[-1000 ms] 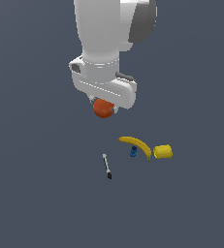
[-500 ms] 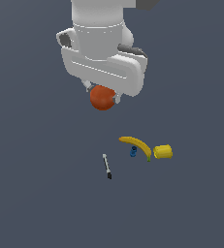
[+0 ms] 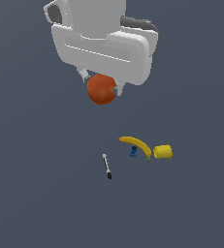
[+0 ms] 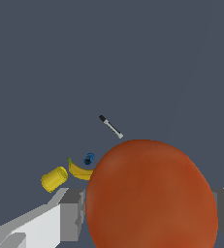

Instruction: Pick up a designated object from a clutter of objects.

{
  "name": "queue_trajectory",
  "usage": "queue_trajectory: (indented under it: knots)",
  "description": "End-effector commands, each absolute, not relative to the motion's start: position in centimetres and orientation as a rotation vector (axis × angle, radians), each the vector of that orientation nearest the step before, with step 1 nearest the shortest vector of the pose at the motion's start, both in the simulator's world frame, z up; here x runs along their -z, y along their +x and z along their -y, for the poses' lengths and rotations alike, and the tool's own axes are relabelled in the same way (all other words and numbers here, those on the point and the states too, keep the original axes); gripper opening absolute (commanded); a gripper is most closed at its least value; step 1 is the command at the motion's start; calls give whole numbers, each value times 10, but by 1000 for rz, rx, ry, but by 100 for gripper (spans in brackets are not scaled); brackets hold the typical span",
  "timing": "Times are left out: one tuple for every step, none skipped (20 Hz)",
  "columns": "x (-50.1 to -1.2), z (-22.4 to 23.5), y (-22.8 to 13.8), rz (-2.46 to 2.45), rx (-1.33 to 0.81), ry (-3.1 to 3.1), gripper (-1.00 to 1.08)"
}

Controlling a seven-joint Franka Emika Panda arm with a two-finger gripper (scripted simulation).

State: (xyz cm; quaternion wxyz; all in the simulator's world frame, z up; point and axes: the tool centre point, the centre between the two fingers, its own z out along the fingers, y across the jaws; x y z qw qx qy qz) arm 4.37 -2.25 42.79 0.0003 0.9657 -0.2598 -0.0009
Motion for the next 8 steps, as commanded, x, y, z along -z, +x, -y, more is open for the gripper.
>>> queue_trajectory:
  knots:
    - [-435,22,47,816,0,3034,-100]
    - [-437,22,48,816,0,3034,-100]
    - [-438,22,49,816,0,3034,-100]
    - [-439,22,50,816,0,3034,-100]
    - [-440,22,50,816,0,3034,-100]
    - [-441,22,50,816,0,3034,-100]
    - [-441,22,51,816,0,3034,-100]
    - [-441,22,51,816,0,3034,-100]
